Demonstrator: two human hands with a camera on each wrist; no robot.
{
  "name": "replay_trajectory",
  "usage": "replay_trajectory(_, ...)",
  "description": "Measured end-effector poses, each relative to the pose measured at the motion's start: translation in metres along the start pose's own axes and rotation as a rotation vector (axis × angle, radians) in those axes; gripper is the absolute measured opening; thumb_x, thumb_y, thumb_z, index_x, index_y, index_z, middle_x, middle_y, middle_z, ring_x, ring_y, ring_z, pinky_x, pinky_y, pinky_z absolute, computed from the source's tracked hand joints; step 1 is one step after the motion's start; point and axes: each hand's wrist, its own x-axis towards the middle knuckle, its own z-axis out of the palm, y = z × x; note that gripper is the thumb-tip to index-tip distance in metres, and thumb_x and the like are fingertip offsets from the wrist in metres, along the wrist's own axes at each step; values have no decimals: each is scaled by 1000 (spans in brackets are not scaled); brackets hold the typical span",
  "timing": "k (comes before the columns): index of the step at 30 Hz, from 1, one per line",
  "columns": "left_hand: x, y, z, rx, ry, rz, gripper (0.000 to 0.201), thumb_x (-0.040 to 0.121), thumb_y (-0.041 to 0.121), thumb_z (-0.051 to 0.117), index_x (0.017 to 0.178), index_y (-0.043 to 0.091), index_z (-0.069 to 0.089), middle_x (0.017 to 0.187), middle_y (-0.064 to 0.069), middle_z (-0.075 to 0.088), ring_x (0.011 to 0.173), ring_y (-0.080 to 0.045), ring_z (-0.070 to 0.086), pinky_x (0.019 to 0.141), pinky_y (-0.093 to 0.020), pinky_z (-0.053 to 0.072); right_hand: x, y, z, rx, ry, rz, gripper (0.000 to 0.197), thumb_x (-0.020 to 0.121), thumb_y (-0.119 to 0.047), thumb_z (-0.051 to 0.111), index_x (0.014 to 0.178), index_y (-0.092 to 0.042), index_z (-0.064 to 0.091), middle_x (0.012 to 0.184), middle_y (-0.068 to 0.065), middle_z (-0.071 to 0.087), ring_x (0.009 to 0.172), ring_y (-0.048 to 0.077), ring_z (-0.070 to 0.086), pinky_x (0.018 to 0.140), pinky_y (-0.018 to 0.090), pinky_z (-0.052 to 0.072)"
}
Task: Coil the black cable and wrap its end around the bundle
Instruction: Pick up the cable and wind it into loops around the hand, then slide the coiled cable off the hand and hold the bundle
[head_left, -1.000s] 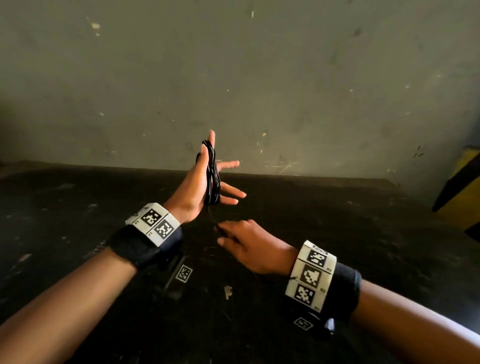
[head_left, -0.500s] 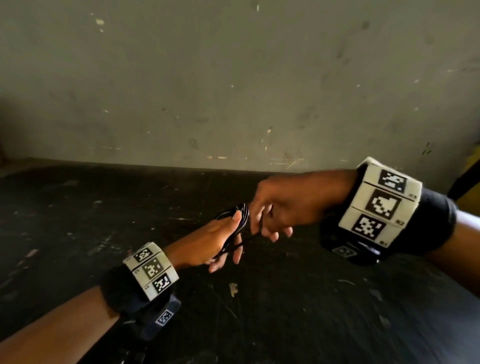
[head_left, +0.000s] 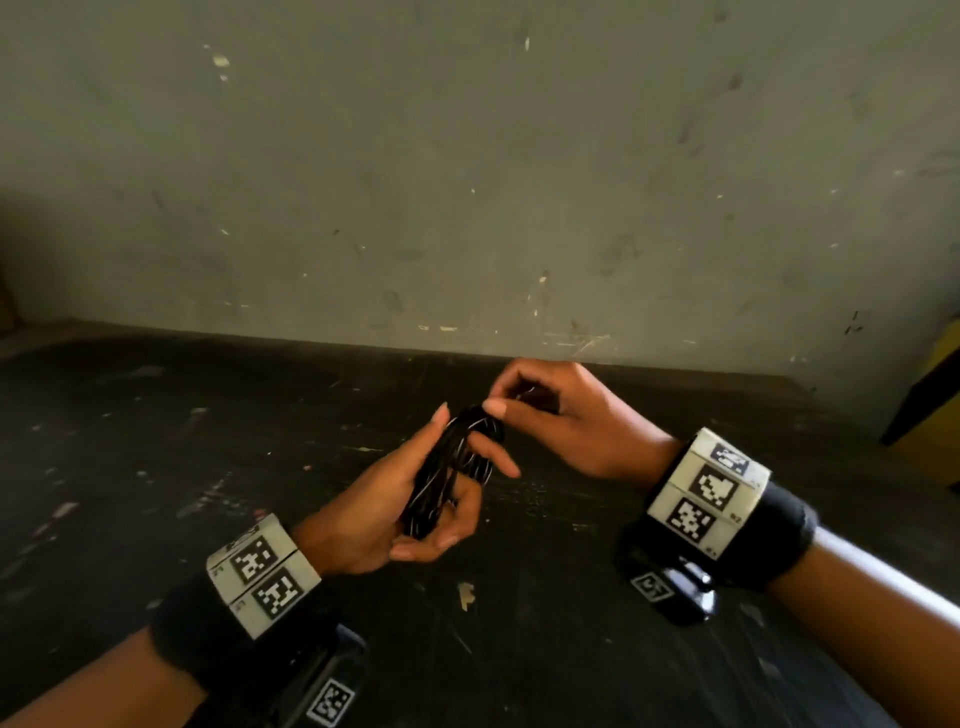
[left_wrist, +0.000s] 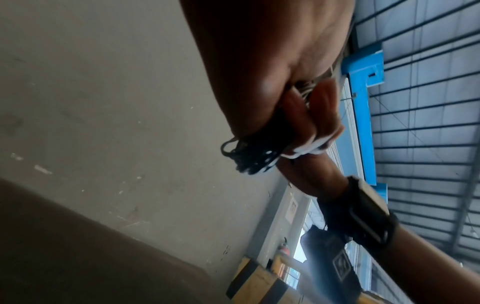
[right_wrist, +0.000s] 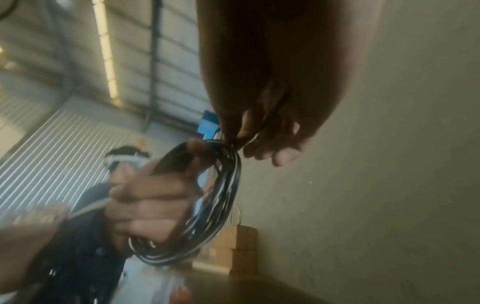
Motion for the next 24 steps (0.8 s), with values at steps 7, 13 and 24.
replay_trajectory(7, -5, 5, 2, -276, -56, 17, 62, 93, 58, 31, 92, 4, 61, 39, -2, 34, 28, -11, 21, 29, -15, 24, -5, -6, 54, 594, 58, 173, 37, 102, -24, 31, 104, -2, 61, 94, 6, 66, 89, 14, 65, 82, 23, 52)
replay_trajectory(13, -26, -4, 1, -397, 194, 44, 59, 91, 55, 31, 68, 10, 61, 37, 4, 35, 27, -9, 16, 29, -17, 14, 5, -12, 111, 702, 278, 240, 44, 101, -35, 32, 75, -8, 55, 69, 14, 56, 64, 27, 53, 62, 38, 47)
replay_trajectory(24, -75, -17, -12, -140, 1208, -2, 49, 94, 49, 43, 65, 11, 55, 44, -1, 38, 34, -13, 39, 47, -25, 34, 35, -13, 190, 404, 242, 311, 44, 98, -45, 32, 78, -15, 55, 70, 3, 65, 66, 12, 65, 67, 40, 54)
